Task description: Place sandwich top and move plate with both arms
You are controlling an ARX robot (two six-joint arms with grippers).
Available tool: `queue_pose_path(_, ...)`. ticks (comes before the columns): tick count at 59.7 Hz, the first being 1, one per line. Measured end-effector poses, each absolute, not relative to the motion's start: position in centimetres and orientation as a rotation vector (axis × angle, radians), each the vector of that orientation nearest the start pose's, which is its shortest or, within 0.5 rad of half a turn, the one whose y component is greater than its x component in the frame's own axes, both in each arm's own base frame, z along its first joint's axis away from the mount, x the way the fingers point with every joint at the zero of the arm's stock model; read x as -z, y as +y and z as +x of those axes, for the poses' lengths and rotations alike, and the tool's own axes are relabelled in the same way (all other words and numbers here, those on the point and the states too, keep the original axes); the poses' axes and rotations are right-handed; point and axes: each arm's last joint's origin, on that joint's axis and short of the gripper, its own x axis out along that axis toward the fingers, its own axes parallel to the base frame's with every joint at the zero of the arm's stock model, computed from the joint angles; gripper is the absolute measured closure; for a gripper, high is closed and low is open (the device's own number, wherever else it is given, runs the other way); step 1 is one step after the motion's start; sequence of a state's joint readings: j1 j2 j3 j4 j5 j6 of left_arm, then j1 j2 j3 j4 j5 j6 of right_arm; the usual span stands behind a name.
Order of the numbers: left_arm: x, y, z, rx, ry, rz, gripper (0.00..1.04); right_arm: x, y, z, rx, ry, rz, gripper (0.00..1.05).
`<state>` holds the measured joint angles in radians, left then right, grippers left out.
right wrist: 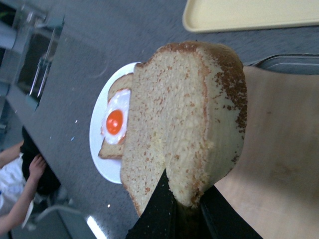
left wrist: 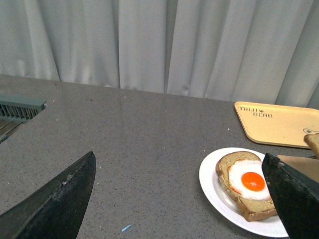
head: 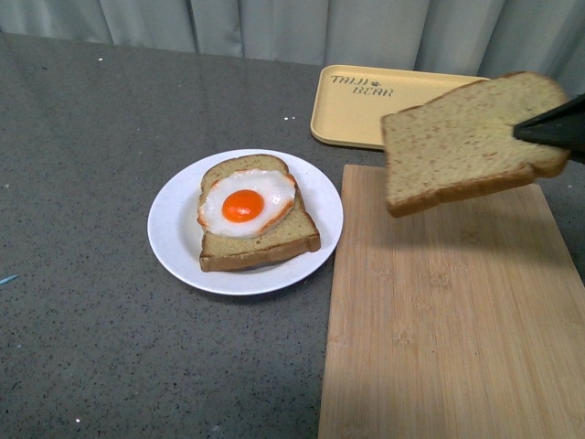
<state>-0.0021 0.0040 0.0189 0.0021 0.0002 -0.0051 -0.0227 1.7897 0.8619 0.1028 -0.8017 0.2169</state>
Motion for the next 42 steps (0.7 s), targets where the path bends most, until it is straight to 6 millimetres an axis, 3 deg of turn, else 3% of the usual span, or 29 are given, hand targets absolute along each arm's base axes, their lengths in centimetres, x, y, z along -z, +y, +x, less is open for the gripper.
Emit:
queue_pose_path(14,-17.0,0.0,9.7,0.002,-0.017,-0.005,0.07,-12.9,5.2,37.1,-0.876,0.898,0.479,1.01)
queue_pose_path(24,-17.0,0.0,9.7,0.002,-0.017,-0.005,0.07,-11.8,9.9,40.4,-0.984,0.9,0.453,1.01)
queue_pose_path(32,-17.0,0.0,9.7,0.002,-0.017,-0.005,0.07,-9.6,13.1,40.8,-0.985,0.968,0.499,1.01)
queue_pose_path(42,-17.0,0.0,9.7,0.002,-0.017,-0.006,0.07,-8.3,14.0,40.8,-0.915,1.013,0.536,1.01)
